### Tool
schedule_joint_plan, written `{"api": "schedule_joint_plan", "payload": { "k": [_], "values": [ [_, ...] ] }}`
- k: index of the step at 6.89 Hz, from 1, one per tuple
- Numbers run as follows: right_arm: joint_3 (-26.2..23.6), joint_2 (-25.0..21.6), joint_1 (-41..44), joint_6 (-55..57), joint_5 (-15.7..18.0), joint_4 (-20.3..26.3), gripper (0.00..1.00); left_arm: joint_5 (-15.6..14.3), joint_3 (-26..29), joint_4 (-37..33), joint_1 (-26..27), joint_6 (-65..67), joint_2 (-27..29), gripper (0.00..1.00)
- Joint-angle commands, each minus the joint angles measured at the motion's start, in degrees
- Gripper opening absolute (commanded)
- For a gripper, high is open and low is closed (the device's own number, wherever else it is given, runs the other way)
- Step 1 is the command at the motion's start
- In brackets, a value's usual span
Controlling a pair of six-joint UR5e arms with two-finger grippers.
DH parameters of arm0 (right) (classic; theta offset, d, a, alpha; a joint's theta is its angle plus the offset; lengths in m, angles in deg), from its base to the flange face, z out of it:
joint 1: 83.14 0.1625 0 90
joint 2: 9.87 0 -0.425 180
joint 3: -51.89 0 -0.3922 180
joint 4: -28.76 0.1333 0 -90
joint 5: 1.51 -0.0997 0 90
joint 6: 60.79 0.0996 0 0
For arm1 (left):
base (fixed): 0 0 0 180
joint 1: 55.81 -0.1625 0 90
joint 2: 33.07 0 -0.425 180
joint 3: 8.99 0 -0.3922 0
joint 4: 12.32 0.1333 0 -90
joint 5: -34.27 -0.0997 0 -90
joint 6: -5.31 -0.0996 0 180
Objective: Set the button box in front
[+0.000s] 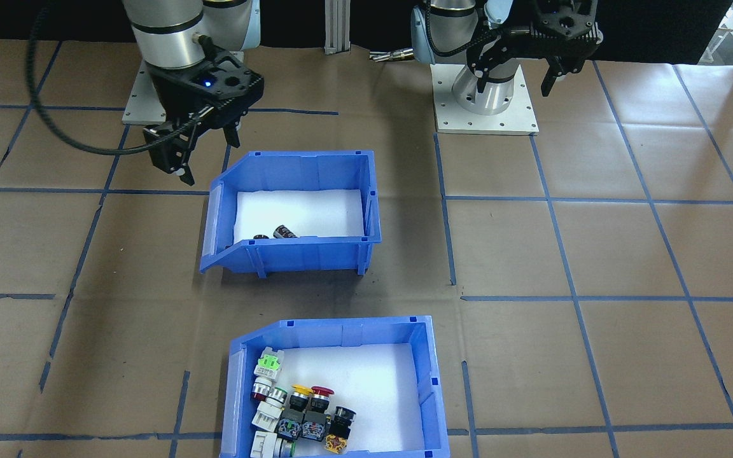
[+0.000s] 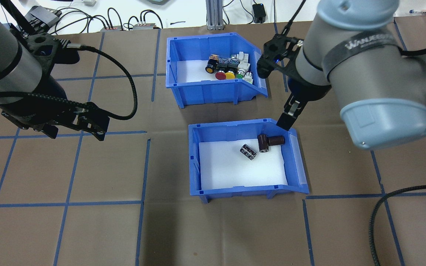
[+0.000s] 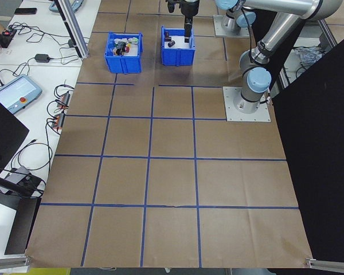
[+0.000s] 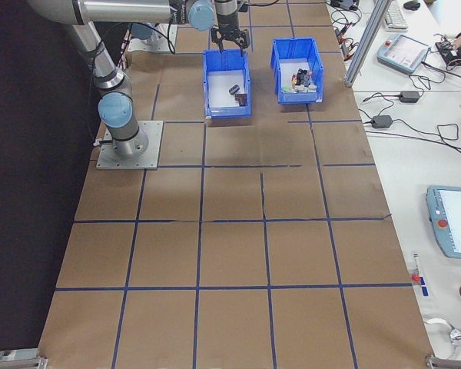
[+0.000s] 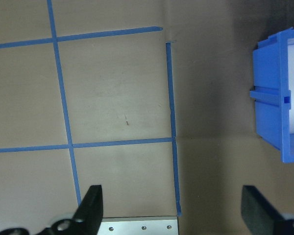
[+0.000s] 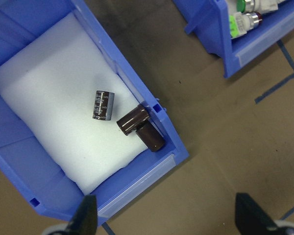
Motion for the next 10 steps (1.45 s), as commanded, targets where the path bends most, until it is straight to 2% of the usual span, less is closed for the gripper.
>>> {"api": "schedule_joint_plan", "payload": {
  "k": [1,3,5,10],
  "values": [
    [4.5,1.3,-5.6,16.3,-0.8,0.4,1.00,0.1,0.1,0.0,0.0,0.0,0.0,1.00],
    [9.8,6.7,-5.8,33.1,-0.3,1.6,1.00,0.1,0.0,0.0,0.0,0.0,0.0,1.00],
    [14.4,10.4,-6.0,43.3,0.2,9.0,1.00,0.1,0.0,0.0,0.0,0.0,0.0,1.00],
    [14.0,9.6,-8.6,46.3,0.3,11.7,1.00,0.1,-0.1,0.0,0.0,0.0,0.0,1.00]
  ]
}}
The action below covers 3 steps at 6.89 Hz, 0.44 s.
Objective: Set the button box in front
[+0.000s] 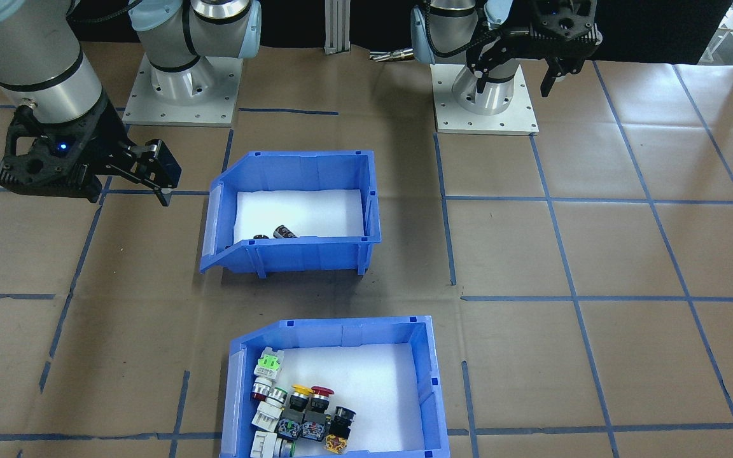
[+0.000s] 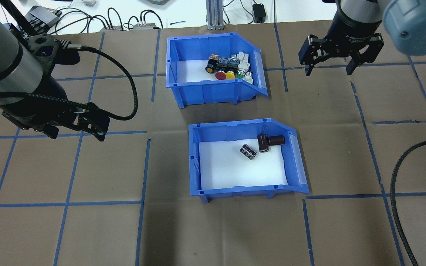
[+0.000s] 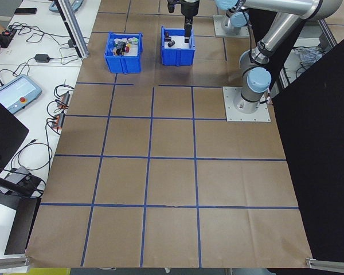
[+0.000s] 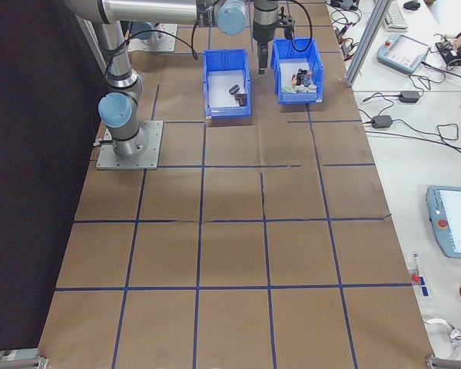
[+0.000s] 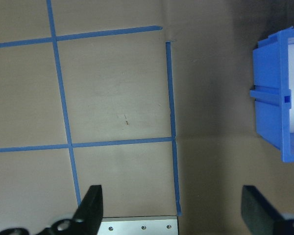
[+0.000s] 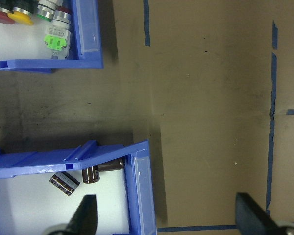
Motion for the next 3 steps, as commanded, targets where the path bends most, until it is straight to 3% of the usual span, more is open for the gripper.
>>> {"api": "schedule_joint_plan", "payload": {
  "k": [1,3],
  "values": [
    [0.0,-0.2,-0.3,0.1,0.0,0.2,1.00,0.0,-0.1,0.0,0.0,0.1,0.0,1.00],
    [0.0,-0.2,-0.2,0.1,0.0,0.2,1.00,0.0,-0.3,0.1,0.0,0.0,-0.1,1.00]
  ]
}}
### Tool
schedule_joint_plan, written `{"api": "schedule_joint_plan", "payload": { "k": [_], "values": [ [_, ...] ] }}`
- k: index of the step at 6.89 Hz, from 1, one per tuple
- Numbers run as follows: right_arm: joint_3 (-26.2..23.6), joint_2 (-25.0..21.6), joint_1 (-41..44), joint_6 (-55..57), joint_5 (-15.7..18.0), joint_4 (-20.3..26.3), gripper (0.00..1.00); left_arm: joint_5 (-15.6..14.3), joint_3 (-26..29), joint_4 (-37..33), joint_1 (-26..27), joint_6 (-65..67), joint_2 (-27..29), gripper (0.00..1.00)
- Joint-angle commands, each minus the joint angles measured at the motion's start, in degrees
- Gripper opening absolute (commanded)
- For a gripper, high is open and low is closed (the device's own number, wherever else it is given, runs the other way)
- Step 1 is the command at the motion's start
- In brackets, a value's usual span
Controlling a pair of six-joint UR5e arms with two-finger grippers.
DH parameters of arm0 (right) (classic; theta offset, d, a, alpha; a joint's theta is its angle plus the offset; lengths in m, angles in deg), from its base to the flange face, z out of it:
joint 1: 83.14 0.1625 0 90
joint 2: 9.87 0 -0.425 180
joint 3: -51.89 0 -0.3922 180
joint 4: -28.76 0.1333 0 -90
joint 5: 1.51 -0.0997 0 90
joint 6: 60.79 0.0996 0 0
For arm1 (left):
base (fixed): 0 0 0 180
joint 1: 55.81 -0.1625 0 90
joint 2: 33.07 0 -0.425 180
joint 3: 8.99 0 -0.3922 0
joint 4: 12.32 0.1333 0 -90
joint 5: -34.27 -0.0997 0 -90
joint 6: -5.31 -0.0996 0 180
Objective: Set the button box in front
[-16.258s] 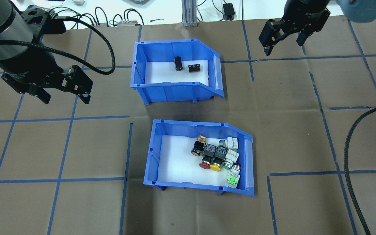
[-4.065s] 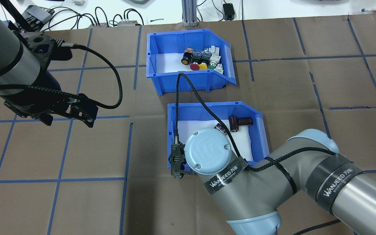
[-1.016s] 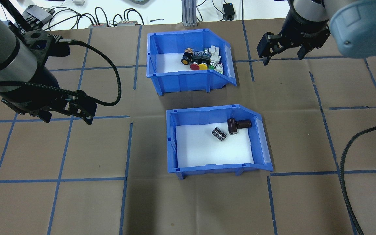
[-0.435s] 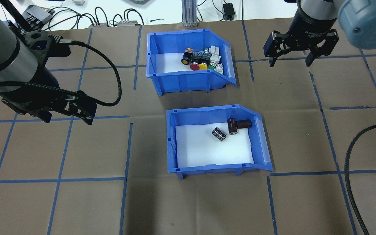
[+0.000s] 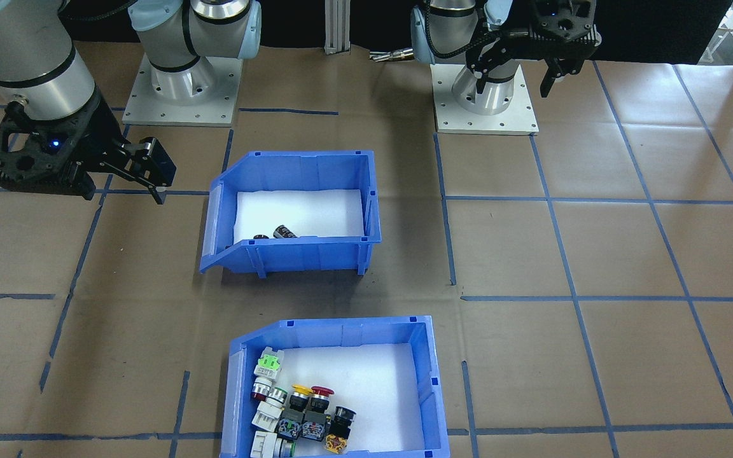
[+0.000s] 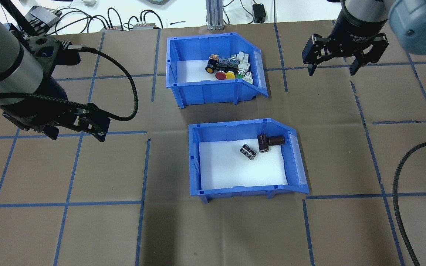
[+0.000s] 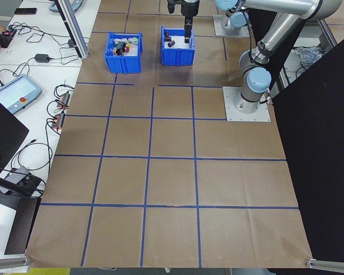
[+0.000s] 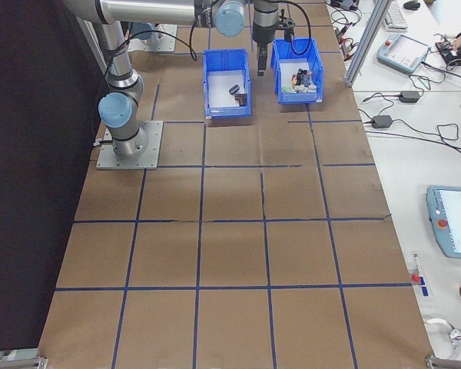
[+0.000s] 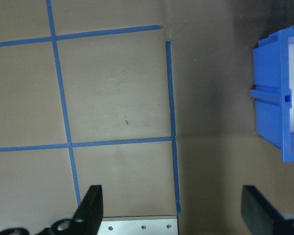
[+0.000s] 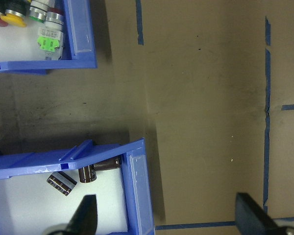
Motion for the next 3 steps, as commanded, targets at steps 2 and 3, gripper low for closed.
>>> {"api": "schedule_joint_plan", "payload": {
  "k": [2,3],
  "values": [
    [0.0,-0.1,0.0,-0.1,0.0,0.1,1.00,0.0,-0.3,-0.1,0.0,-0.1,-0.1,1.00],
    [0.0,0.0,0.0,-0.1,0.0,0.1,1.00,0.0,-0.3,-0.1,0.0,-0.1,0.0,1.00]
  ]
}}
